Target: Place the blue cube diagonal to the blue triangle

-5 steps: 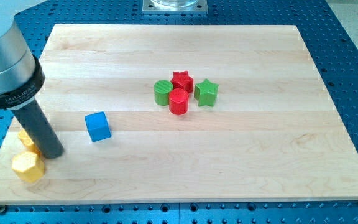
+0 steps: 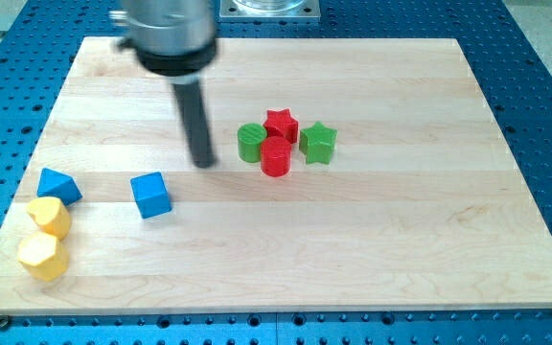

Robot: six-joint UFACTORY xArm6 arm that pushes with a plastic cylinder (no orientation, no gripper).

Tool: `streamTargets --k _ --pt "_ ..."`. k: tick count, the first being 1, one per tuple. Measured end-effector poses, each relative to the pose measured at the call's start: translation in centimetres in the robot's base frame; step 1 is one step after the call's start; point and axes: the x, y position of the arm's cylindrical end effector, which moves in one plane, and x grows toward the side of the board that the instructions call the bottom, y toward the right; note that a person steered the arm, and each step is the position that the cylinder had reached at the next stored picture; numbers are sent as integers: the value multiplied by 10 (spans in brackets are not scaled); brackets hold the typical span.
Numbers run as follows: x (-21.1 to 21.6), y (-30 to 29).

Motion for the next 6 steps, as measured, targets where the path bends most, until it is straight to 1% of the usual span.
streamTargets --k 1,2,3,4,5,6 --pt "75 3" --pt "82 -29" --pt "48 -61" --pt "16 -76" --pt "65 -14" --pt "86 -65"
